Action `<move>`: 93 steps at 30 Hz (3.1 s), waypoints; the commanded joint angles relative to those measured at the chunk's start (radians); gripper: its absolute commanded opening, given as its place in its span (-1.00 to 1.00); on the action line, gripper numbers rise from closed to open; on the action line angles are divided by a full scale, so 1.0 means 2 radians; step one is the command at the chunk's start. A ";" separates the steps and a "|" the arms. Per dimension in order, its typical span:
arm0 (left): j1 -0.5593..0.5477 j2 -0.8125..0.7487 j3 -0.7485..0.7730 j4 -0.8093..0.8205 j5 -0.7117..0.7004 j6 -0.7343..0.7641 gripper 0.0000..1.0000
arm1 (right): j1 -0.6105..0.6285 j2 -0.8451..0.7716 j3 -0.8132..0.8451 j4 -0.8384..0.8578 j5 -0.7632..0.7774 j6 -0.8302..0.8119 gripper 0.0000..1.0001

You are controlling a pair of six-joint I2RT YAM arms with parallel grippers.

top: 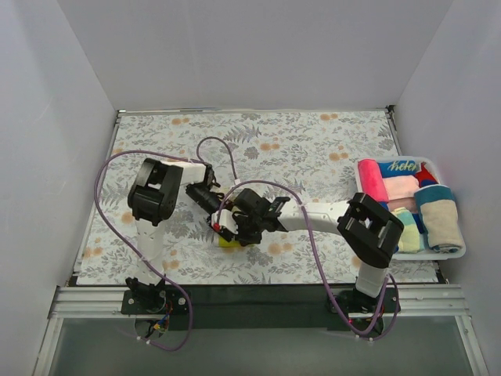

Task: Roll the towels
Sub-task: Roll the towel

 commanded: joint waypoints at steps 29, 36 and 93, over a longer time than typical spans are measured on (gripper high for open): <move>-0.126 -0.593 -0.342 0.348 -0.274 0.057 0.19 | -0.148 0.207 0.115 -0.232 -0.365 0.029 -0.97; -0.215 -0.528 -0.347 0.433 -0.302 0.043 0.13 | -0.158 0.232 0.128 -0.234 -0.371 0.028 -0.97; -0.075 0.093 0.086 0.036 -0.126 0.018 -0.71 | -0.066 -0.057 0.032 -0.082 -0.020 0.001 0.19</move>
